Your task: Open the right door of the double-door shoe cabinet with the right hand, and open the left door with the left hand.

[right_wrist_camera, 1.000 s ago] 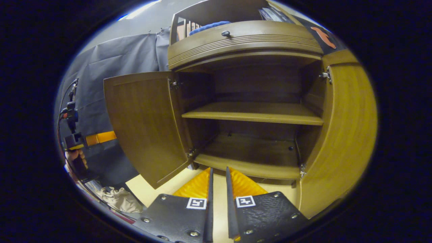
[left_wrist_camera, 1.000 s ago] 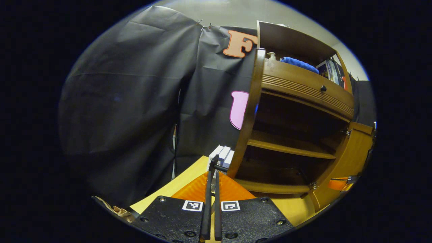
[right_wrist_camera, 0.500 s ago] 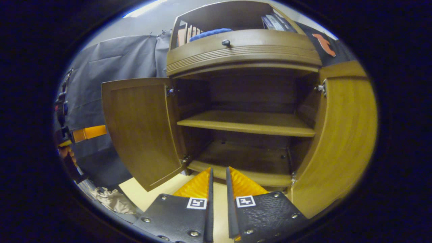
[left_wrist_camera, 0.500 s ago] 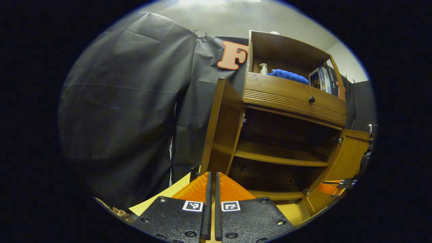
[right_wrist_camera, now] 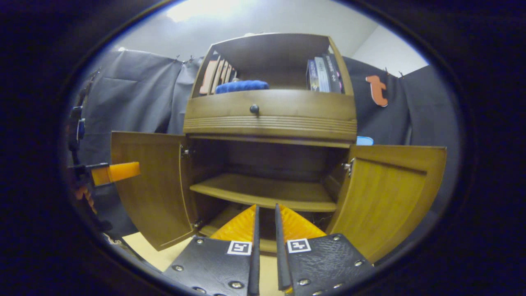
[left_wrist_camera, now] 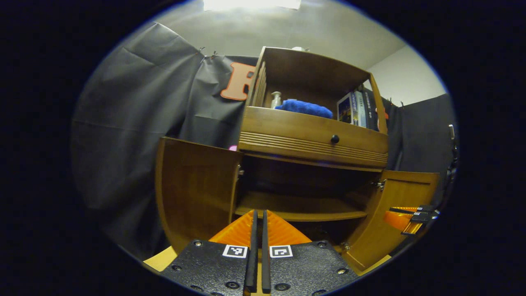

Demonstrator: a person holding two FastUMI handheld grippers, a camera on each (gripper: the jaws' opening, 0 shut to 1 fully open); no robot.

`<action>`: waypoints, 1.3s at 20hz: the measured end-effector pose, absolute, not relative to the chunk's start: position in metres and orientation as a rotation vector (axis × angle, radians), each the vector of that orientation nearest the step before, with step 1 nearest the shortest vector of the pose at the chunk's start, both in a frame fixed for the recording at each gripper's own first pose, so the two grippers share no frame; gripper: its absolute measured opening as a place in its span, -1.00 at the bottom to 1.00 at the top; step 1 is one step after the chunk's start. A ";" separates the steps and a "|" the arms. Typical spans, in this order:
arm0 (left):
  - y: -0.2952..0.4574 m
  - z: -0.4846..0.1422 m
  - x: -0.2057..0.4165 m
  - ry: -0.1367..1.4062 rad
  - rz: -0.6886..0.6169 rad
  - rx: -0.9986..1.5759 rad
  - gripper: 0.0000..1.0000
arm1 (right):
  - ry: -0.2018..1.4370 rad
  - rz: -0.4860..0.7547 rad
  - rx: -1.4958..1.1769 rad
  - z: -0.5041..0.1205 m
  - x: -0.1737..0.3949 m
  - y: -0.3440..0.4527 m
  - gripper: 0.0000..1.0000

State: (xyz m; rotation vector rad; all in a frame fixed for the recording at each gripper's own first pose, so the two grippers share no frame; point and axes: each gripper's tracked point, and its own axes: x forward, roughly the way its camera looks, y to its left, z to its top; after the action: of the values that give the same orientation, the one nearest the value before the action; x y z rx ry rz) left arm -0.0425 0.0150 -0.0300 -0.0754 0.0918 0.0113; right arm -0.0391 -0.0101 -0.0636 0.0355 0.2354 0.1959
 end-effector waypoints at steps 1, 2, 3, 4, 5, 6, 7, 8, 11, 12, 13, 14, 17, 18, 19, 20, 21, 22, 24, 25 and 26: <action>0.002 -0.027 -0.037 0.085 -0.018 -0.078 -0.89 | 0.222 0.185 0.045 -0.056 -0.040 -0.012 -0.65; -0.010 -0.025 -0.033 0.081 -0.049 -0.080 -0.89 | 0.212 0.174 0.053 -0.051 -0.042 -0.014 -0.65; -0.022 -0.021 -0.030 0.076 -0.077 -0.080 -0.89 | 0.200 0.162 0.059 -0.045 -0.042 -0.018 -0.65; -0.032 -0.018 -0.027 0.066 -0.100 -0.077 -0.89 | 0.190 0.150 0.061 -0.041 -0.043 -0.022 -0.65; -0.042 -0.014 -0.025 0.059 -0.120 -0.074 -0.89 | 0.181 0.137 0.058 -0.037 -0.043 -0.027 -0.65; -0.052 -0.012 -0.023 0.053 -0.141 -0.072 -0.89 | 0.176 0.126 0.054 -0.034 -0.043 -0.031 -0.65; -0.061 -0.009 -0.021 0.046 -0.160 -0.073 -0.89 | 0.169 0.116 0.052 -0.030 -0.044 -0.034 -0.65; -0.070 -0.005 -0.021 0.038 -0.176 -0.071 -0.89 | 0.162 0.107 0.053 -0.027 -0.045 -0.037 -0.65; -0.089 -0.002 -0.020 0.032 -0.201 -0.057 -0.90 | 0.145 0.082 0.067 -0.020 -0.048 -0.046 -0.65; -0.093 -0.001 -0.019 0.032 -0.203 -0.055 -0.89 | 0.141 0.076 0.068 -0.018 -0.048 -0.047 -0.65; -0.097 -0.001 -0.019 0.030 -0.203 -0.058 -0.89 | 0.136 0.068 0.068 -0.018 -0.047 -0.048 -0.65; -0.101 -0.002 -0.020 0.030 -0.207 -0.060 -0.89 | 0.131 0.061 0.067 -0.017 -0.046 -0.050 -0.65; -0.107 -0.002 -0.022 0.027 -0.205 -0.058 -0.89 | 0.129 0.039 0.067 -0.018 -0.047 -0.056 -0.65; -0.107 -0.002 -0.023 0.026 -0.199 -0.058 -0.89 | 0.130 0.033 0.071 -0.018 -0.047 -0.057 -0.65; -0.105 -0.002 -0.023 0.025 -0.190 -0.057 -0.89 | 0.131 0.026 0.073 -0.019 -0.047 -0.059 -0.65; -0.105 -0.003 -0.023 0.026 -0.188 -0.059 -0.89 | 0.131 0.021 0.073 -0.019 -0.047 -0.059 -0.65; -0.104 -0.004 -0.023 0.030 -0.186 -0.060 -0.82 | 0.132 0.014 0.068 -0.021 -0.046 -0.060 -0.65; -0.102 -0.004 -0.021 0.031 -0.182 -0.061 -0.77 | 0.128 0.019 0.065 -0.021 -0.045 -0.059 -0.65; -0.097 -0.006 -0.021 0.037 -0.173 -0.064 -0.74 | 0.124 0.026 0.055 -0.018 -0.048 -0.054 -0.54; -0.095 -0.009 -0.021 0.044 -0.167 -0.063 -0.56 | 0.119 0.031 0.051 -0.019 -0.045 -0.052 -0.54; -0.094 -0.011 -0.020 0.051 -0.160 -0.058 -0.41 | 0.115 0.034 0.050 -0.018 -0.046 -0.051 -0.41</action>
State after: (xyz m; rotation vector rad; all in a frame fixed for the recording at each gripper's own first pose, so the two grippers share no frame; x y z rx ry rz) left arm -0.0204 -0.0937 -0.0111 -0.0581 0.0513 -0.1601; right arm -0.0457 -0.0509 -0.0178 0.0504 0.1151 0.0340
